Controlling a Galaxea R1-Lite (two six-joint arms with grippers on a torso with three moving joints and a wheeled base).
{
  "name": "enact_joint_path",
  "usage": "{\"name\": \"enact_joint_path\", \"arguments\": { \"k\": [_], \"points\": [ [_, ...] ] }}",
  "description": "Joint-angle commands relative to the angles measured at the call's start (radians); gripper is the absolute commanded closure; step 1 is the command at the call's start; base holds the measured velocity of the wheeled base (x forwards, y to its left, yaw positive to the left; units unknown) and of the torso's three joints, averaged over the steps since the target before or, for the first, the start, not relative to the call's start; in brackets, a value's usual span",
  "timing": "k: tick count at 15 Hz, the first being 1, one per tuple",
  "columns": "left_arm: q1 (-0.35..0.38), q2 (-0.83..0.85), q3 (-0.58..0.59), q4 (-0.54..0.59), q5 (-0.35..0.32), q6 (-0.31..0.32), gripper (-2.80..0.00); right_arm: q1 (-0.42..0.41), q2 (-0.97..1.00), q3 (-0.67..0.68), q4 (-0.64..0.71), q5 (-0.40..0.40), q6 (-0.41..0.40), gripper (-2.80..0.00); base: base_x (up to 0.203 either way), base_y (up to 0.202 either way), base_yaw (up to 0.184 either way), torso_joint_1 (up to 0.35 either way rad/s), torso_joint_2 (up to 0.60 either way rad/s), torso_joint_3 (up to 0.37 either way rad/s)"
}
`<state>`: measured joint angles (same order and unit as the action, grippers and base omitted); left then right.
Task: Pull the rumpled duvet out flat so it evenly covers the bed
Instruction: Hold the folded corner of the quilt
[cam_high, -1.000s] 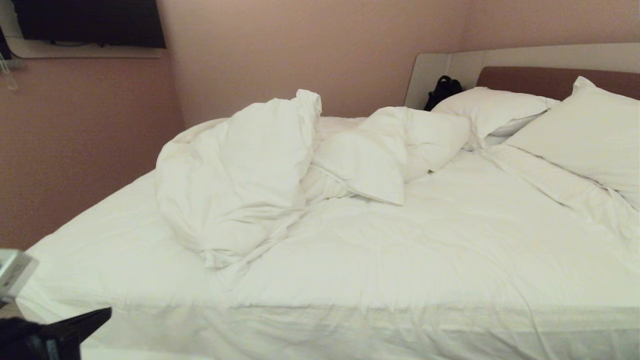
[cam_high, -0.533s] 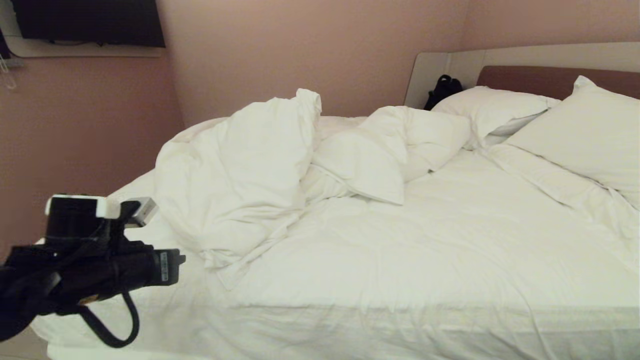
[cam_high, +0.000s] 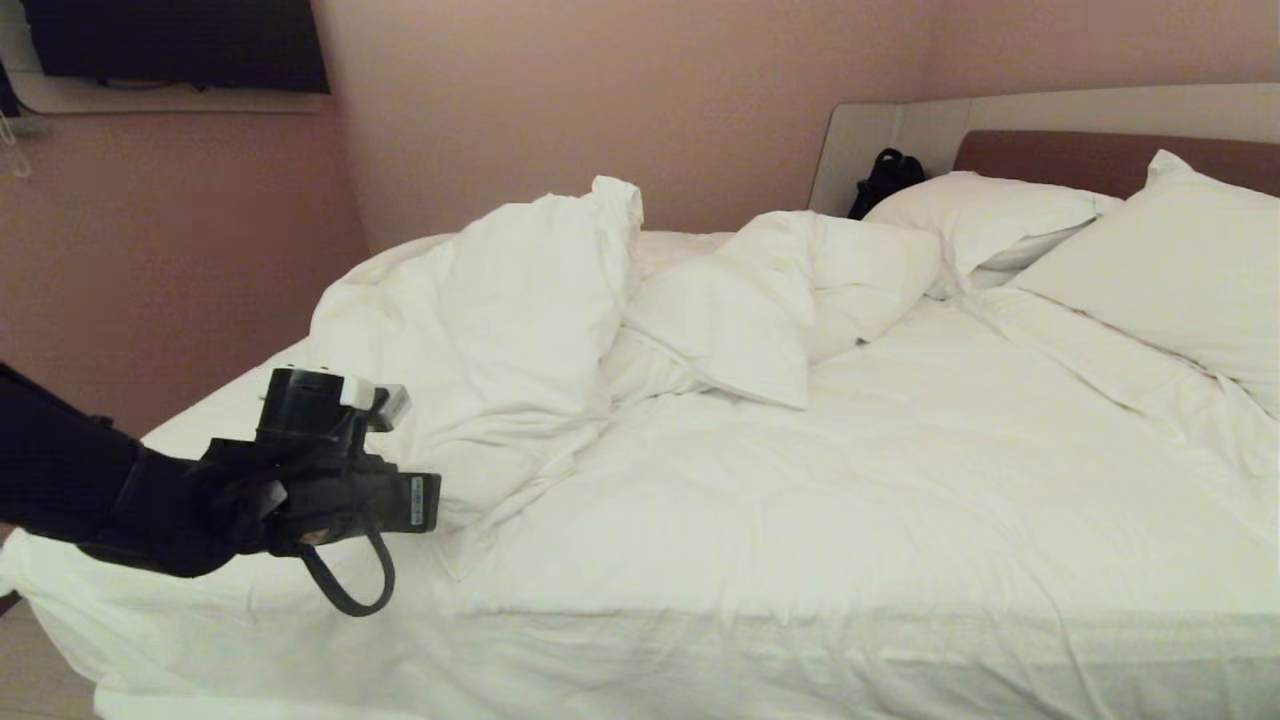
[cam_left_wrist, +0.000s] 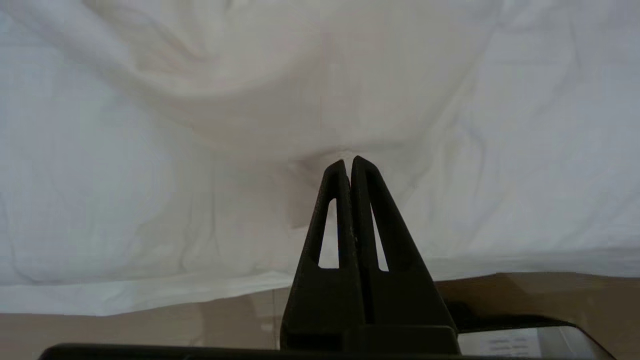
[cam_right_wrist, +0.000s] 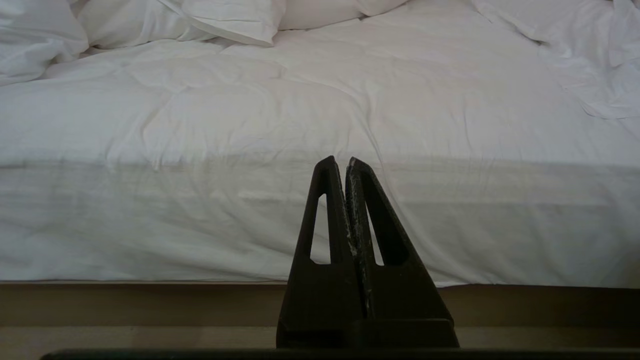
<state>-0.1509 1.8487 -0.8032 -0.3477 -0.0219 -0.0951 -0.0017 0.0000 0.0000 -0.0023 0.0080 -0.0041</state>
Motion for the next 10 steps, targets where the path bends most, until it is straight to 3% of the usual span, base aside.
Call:
{"name": "enact_joint_path", "arguments": {
  "k": [1, 2, 3, 10],
  "points": [
    [-0.024, 0.012, -0.010, -0.001, 0.013, -0.002, 0.00, 0.000, 0.000, 0.000, -0.001, 0.000, 0.000, 0.00, 0.000, 0.000, 0.000, 0.000, 0.00, 0.000],
    [-0.026, 0.012, -0.010, -0.001, 0.014, -0.002, 0.00, 0.000, 0.000, 0.000, -0.001, 0.000, 0.000, 0.00, 0.000, 0.000, 0.000, 0.000, 0.00, 0.000],
    [-0.026, 0.004, -0.011, 0.002, 0.032, -0.008, -2.80, 0.000, 0.000, 0.000, -0.001, 0.000, 0.000, 0.00, 0.000, 0.000, 0.000, 0.000, 0.00, 0.000],
    [-0.028, 0.009, 0.000, -0.010, 0.064, 0.004, -2.80, 0.000, 0.000, 0.000, -0.001, 0.000, 0.000, 0.00, 0.000, 0.000, 0.000, 0.000, 0.00, 0.000]
  ]
}}
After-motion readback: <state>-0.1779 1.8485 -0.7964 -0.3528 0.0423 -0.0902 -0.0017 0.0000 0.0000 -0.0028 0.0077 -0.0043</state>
